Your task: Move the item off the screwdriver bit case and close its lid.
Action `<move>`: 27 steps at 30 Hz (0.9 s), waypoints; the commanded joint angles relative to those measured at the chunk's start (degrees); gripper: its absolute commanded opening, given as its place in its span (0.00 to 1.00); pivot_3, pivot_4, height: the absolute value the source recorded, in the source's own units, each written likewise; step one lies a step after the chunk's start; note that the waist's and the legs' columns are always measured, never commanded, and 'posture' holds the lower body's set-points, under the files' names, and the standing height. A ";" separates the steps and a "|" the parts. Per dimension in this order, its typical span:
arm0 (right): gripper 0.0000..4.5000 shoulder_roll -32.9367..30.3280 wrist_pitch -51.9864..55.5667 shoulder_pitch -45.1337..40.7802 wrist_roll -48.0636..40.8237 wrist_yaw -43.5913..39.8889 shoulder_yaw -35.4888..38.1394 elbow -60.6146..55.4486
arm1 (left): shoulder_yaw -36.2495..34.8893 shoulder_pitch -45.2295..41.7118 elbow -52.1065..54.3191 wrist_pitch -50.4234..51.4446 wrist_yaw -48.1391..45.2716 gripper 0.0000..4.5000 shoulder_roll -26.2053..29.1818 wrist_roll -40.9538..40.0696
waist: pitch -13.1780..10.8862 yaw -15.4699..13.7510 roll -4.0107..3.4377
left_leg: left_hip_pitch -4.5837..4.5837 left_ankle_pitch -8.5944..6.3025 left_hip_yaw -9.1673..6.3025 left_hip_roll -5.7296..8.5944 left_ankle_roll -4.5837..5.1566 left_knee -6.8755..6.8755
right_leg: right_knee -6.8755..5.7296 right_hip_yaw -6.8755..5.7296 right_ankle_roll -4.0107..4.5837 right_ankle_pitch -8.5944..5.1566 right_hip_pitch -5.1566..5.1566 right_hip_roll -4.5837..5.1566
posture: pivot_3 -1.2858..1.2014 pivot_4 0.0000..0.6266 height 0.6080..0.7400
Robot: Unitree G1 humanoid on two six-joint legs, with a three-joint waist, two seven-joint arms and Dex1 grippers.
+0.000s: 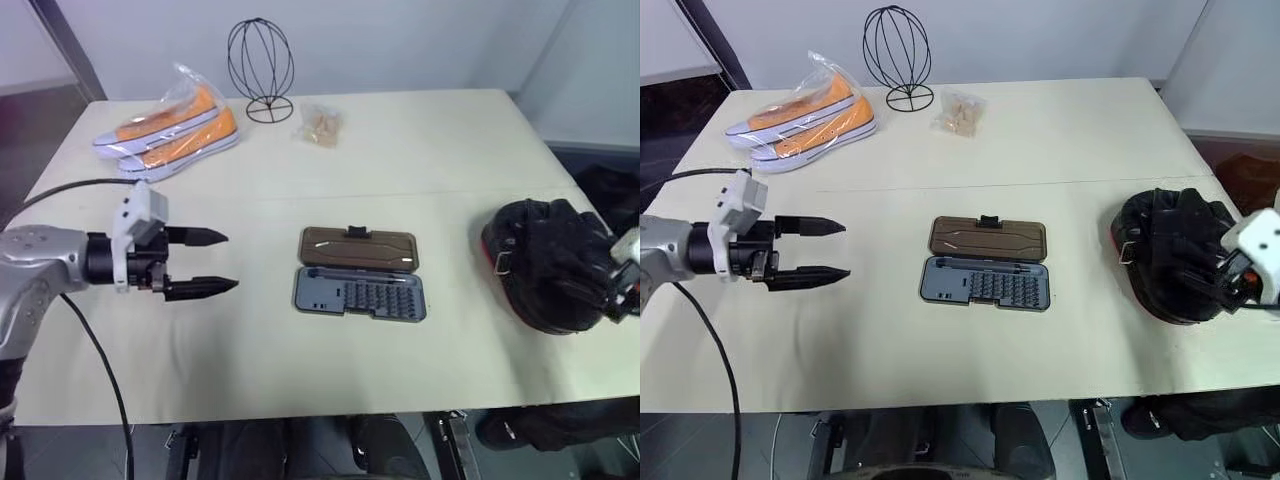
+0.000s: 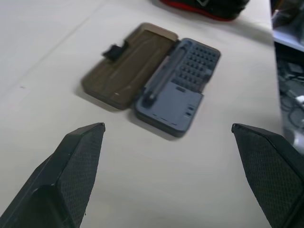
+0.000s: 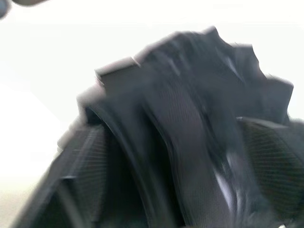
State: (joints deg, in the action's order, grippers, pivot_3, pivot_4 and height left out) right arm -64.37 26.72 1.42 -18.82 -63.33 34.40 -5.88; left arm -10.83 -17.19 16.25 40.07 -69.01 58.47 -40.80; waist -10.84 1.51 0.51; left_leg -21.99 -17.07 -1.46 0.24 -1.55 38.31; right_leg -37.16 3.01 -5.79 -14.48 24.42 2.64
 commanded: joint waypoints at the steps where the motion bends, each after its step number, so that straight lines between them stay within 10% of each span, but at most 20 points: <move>1: 0.92 -3.79 9.36 -13.76 -14.72 -5.89 -3.81 -3.24 | -2.98 0.33 3.67 1.34 0.89 1.00 0.67 -2.36 | -0.01 0.52 0.01 | 0.03 0.00 0.00 -0.04 0.00 0.00 | -0.01 0.00 0.00 0.00 -0.02 -0.01 | 0.52 0.24 1.00; 11: 0.92 19.73 4.13 -51.61 7.49 0.61 -46.63 23.27 | -1.05 -1.70 5.92 2.16 1.85 1.00 -0.11 -3.52 | -0.10 1.17 0.38 | 0.50 0.00 0.01 -0.04 -0.01 -0.06 | 0.02 -0.03 0.05 -0.02 -0.45 -0.01 | 0.52 0.24 1.00; 20: 0.92 28.87 -10.34 -59.24 18.11 0.88 -52.72 47.66 | 1.50 -3.34 7.35 2.14 1.59 1.00 -0.43 -3.81 | -0.10 0.23 0.36 | -1.11 0.35 -0.14 0.23 -0.61 0.04 | 0.02 -0.11 0.04 0.01 0.95 0.29 | 0.52 0.24 1.00; 25: 0.53 27.32 -14.82 -58.58 19.97 -3.19 -52.02 50.42 | 1.40 -3.70 6.63 1.83 0.65 1.00 0.29 -3.57 | -0.10 0.89 0.35 | -1.09 0.34 -0.16 0.22 -0.61 0.03 | -0.02 -0.14 0.04 0.01 0.95 0.24 | 0.52 0.24 1.00; 27: 0.53 26.89 -15.17 -58.25 20.09 -3.83 -51.32 50.28 | 1.43 -3.53 6.35 1.59 0.21 1.00 0.39 -3.37 | -0.10 1.03 0.35 | -1.06 0.29 -0.19 0.20 -0.51 0.03 | -0.07 -0.15 0.03 0.01 0.95 0.20 | 0.52 0.24 1.00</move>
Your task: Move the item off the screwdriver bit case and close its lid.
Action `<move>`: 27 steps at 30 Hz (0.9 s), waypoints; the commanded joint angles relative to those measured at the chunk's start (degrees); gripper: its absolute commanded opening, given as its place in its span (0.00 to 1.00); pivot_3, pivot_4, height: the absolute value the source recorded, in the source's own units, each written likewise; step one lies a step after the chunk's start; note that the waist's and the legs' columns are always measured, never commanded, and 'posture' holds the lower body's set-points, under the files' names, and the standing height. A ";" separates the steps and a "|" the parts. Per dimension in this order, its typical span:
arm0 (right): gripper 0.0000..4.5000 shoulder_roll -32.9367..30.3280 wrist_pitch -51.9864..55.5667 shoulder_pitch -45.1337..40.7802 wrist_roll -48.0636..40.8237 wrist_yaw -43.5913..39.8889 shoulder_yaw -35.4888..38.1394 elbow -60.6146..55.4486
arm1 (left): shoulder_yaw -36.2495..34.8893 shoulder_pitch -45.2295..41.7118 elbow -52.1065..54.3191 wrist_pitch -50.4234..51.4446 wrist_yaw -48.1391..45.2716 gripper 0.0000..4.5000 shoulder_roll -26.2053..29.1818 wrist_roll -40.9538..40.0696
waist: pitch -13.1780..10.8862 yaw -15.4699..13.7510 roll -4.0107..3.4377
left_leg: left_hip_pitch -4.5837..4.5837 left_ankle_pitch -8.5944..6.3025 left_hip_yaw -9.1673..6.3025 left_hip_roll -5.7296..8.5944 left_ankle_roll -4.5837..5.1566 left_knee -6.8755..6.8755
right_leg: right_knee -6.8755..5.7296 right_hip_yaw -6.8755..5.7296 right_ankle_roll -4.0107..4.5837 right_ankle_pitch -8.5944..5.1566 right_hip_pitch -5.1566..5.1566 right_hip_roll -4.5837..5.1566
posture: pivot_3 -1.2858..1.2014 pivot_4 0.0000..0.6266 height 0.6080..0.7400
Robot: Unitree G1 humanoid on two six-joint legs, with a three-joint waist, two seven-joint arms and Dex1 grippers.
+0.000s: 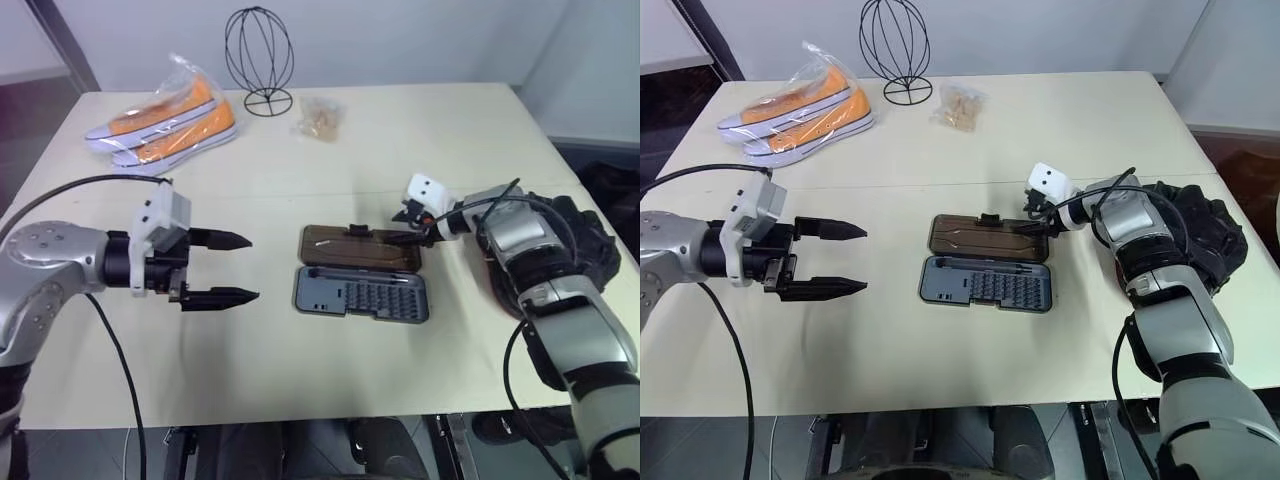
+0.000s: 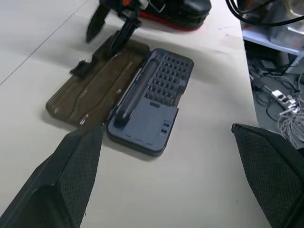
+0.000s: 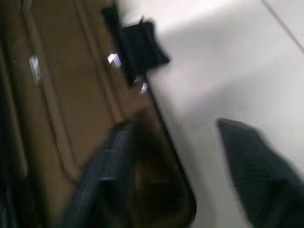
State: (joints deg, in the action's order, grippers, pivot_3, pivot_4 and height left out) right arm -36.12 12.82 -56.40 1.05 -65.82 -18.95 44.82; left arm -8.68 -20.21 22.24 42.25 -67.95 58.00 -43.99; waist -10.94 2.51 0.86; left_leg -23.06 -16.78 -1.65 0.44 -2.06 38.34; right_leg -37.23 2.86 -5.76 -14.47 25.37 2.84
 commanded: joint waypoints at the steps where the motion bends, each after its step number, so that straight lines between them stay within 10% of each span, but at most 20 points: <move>1: 0.53 -1.28 -1.32 -0.41 0.39 -0.93 2.28 -0.12 | -0.59 -0.46 0.26 -0.74 -1.04 1.00 0.84 -0.01 | 0.00 0.07 0.00 | 0.02 -0.07 0.00 -0.02 0.13 0.00 | -0.03 0.00 0.00 0.00 0.00 -0.02 | 0.52 0.24 1.00; 5: 0.35 -0.16 -3.81 0.71 1.65 0.23 2.35 1.16 | 0.32 -1.09 -0.13 -1.29 -1.45 1.00 0.45 0.57 | 0.00 0.31 0.00 | 0.20 -0.08 0.03 -0.04 0.14 0.00 | -0.13 0.02 0.01 0.00 -0.07 -0.12 | 0.52 0.24 1.00; 8: 0.01 0.48 -6.70 1.14 2.85 1.32 2.29 2.13 | 0.52 -1.58 -0.55 -1.61 -1.80 1.00 0.50 0.71 | 0.00 0.27 0.00 | 0.34 -0.07 0.03 -0.06 0.13 0.00 | -0.19 0.03 0.02 0.00 -0.19 -0.16 | 0.52 0.24 1.00; 27: 0.01 7.45 -30.90 -1.87 7.29 -3.91 0.89 7.21 | -5.16 5.55 2.65 0.22 -3.31 1.00 4.10 -1.82 | 0.04 1.45 0.08 | 0.85 -0.08 0.02 -0.24 0.14 -0.06 | -0.17 0.05 0.07 0.02 -0.65 -0.22 | 0.52 0.24 1.00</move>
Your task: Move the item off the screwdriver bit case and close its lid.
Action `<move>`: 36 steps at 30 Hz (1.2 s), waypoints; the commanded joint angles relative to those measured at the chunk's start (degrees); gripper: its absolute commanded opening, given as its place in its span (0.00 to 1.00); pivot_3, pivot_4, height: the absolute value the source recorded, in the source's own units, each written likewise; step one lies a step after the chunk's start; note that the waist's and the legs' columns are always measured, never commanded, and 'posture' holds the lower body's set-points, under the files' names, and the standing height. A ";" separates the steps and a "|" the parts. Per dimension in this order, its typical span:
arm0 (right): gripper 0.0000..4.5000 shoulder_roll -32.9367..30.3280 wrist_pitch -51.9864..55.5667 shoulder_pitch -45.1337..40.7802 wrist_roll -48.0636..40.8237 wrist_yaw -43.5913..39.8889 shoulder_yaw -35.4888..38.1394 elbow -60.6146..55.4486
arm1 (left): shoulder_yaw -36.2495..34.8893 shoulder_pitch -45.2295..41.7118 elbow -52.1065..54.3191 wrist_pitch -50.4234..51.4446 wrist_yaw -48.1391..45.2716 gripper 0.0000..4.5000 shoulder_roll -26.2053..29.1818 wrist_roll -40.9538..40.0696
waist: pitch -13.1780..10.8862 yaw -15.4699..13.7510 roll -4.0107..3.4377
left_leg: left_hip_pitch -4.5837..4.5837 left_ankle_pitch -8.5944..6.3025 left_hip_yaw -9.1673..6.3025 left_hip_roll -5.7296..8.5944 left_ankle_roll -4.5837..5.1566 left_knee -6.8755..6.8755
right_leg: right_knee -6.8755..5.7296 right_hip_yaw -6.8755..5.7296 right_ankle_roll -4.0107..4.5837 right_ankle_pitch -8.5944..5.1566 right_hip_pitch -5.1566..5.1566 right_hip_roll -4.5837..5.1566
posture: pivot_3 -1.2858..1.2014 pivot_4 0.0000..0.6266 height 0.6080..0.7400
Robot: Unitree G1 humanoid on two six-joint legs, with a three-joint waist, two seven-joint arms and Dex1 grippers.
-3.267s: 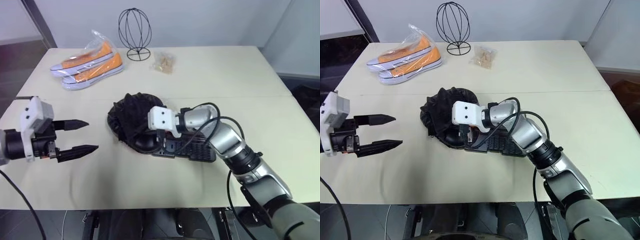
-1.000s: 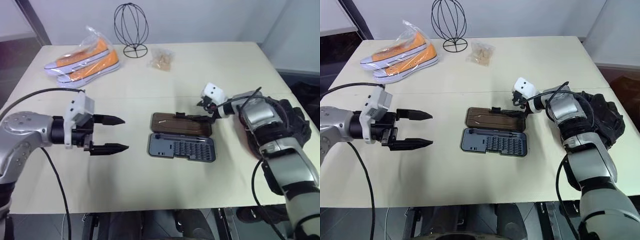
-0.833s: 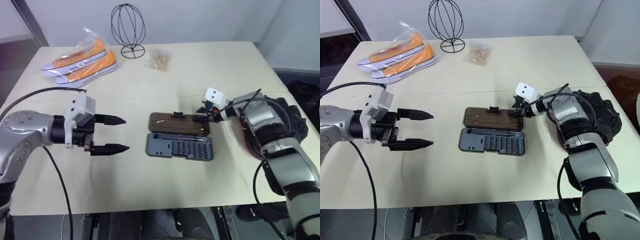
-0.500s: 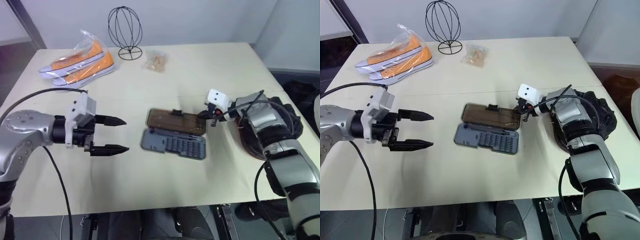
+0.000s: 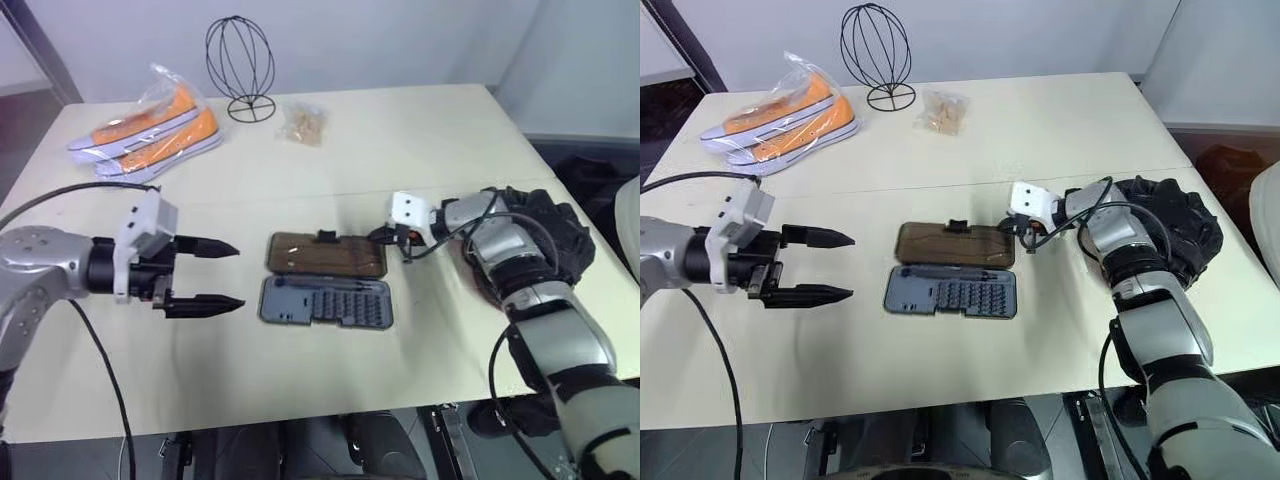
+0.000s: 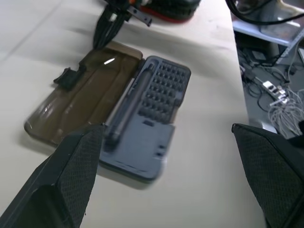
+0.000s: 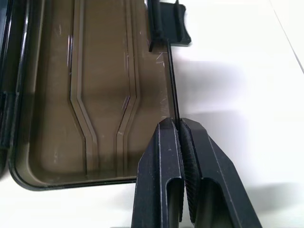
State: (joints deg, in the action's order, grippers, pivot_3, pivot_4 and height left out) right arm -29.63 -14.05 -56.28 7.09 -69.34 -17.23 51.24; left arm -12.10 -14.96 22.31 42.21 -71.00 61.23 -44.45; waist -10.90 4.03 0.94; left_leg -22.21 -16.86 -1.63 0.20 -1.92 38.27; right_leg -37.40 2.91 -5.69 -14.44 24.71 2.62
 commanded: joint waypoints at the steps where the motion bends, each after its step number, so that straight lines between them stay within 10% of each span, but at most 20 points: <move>1: 0.01 1.28 -4.61 -2.36 1.70 -0.42 -1.03 1.56 | -1.61 0.41 3.05 0.34 -0.08 1.00 0.78 -1.55 | 0.00 -0.13 0.00 | 0.00 0.00 0.00 0.03 0.00 0.01 | 0.00 0.00 0.00 0.00 -0.02 0.04 | 0.52 0.24 1.00; 10: 0.01 2.46 -4.65 -3.45 3.41 -0.19 -0.46 4.94 | 0.13 1.03 4.42 -0.38 0.66 1.00 0.13 -1.14 | 0.01 0.00 0.01 | 0.01 0.00 -0.02 0.04 -0.01 0.02 | 0.00 -0.01 0.00 0.00 -0.04 0.03 | 0.52 0.24 1.00; 19: 0.89 1.18 -1.08 -1.68 1.18 -2.34 1.38 -0.72 | 1.93 0.19 3.26 -0.98 1.08 1.00 -1.07 -0.91 | 0.00 -0.15 0.01 | 0.00 0.01 -0.03 0.07 -0.01 0.02 | 0.00 -0.01 0.00 0.00 -0.05 0.06 | 0.52 0.24 1.00; 27: 0.89 0.31 10.19 0.47 -4.02 -5.93 4.06 -12.88 | 3.53 4.48 4.19 -0.66 3.44 1.00 -4.63 -0.38 | -0.01 0.03 -0.01 | 0.00 0.00 -0.02 0.04 0.00 0.02 | 0.00 -0.01 0.00 0.00 -0.03 0.05 | 0.52 0.24 1.00; 36: 0.90 2.68 11.65 -0.51 -2.47 -1.72 2.77 -9.37 | 15.03 4.53 -3.57 -10.76 4.78 0.13 -12.72 12.01 | 0.00 -0.81 -0.01 | 0.01 0.00 -0.03 0.08 -0.01 0.03 | -0.02 -0.02 0.03 0.03 -0.05 0.09 | 0.52 0.24 1.00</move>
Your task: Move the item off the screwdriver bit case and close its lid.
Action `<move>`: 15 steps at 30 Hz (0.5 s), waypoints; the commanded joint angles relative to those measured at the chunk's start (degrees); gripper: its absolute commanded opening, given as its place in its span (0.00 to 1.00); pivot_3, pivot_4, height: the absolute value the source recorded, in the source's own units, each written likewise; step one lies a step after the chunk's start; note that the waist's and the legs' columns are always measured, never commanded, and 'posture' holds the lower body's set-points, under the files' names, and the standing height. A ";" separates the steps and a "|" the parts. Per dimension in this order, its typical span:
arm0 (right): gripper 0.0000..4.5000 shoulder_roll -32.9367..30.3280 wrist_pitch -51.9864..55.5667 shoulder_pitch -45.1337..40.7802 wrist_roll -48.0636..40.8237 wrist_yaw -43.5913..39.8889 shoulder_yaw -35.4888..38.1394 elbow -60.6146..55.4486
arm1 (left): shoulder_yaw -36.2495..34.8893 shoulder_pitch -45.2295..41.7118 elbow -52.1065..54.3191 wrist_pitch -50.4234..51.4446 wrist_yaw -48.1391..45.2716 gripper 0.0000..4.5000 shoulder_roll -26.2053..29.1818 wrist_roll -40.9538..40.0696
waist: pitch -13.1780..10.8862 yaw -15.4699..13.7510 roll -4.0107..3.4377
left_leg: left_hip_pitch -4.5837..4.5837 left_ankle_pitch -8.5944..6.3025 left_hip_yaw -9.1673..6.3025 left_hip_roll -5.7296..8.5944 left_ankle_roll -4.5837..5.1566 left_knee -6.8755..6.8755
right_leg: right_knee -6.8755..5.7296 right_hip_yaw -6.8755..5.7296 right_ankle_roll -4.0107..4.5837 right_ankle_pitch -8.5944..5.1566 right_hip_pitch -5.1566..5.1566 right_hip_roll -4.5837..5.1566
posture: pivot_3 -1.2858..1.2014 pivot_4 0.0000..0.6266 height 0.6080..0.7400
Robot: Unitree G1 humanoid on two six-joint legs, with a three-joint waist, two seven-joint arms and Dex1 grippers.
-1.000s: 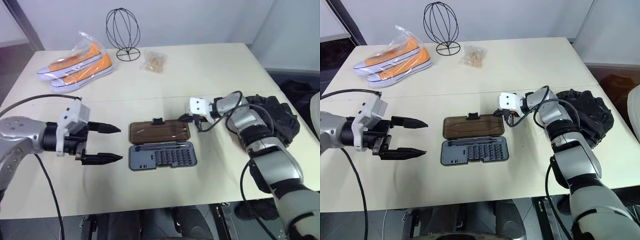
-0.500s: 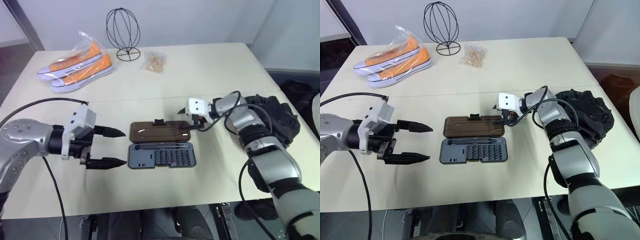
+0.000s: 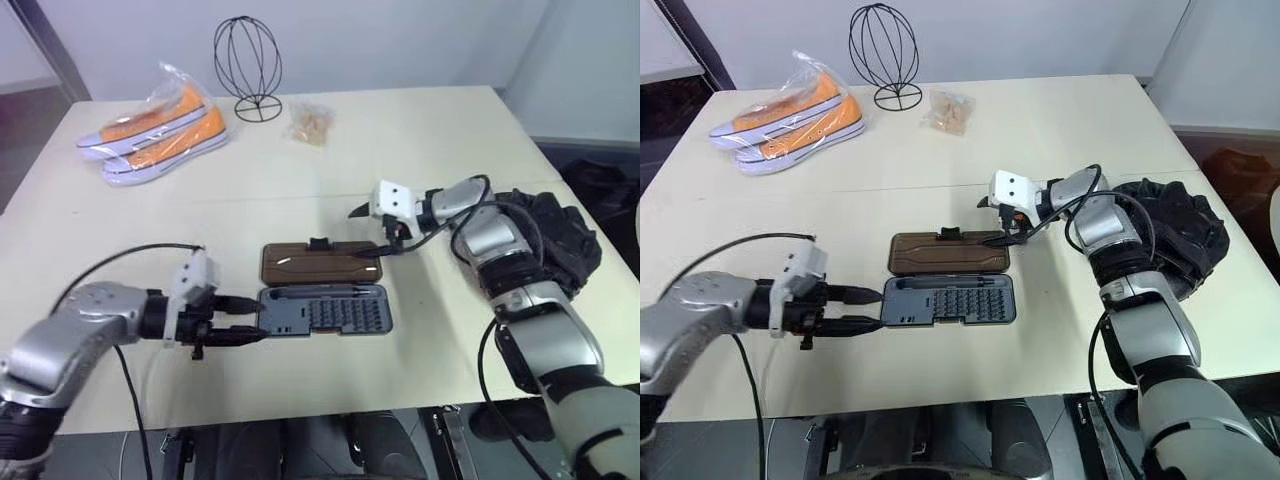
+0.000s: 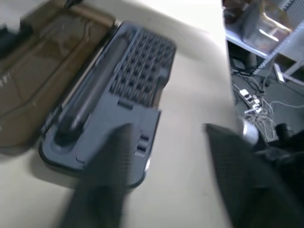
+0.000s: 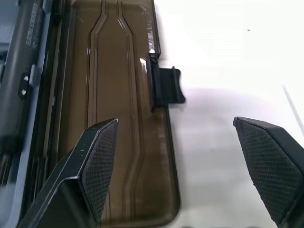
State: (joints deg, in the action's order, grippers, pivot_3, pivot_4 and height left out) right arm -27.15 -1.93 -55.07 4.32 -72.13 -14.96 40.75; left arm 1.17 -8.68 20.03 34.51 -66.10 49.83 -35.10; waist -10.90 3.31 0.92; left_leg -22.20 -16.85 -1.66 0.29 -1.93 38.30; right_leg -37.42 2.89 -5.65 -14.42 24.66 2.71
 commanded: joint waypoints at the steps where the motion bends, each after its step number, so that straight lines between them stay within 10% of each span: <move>1: 0.90 0.25 -0.51 -1.99 0.36 1.20 0.41 1.70 | 2.62 -2.27 -2.16 -3.71 -0.15 0.01 -2.05 3.52 | 0.00 -0.19 0.00 | 0.00 0.00 0.00 0.00 0.00 0.00 | 0.01 0.00 0.00 0.00 0.00 0.00 | 0.52 0.24 1.00; 15: 0.90 0.41 -1.64 -2.90 1.52 0.68 -0.12 8.19 | 8.42 -3.93 -9.21 -9.75 -0.80 0.01 -5.49 12.08 | 0.00 -0.18 0.00 | 0.00 0.00 0.01 -0.02 0.00 -0.01 | 0.01 0.00 0.00 0.00 0.01 -0.01 | 0.52 0.24 1.00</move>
State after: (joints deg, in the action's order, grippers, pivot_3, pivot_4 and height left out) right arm -26.99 -2.41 -56.33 5.75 -71.64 -15.33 48.87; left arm 9.75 -12.95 10.84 25.62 -66.43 44.33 -23.83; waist -10.90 3.13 0.92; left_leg -22.20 -16.85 -1.65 0.27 -1.93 38.30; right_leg -37.41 2.89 -5.65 -14.41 24.67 2.70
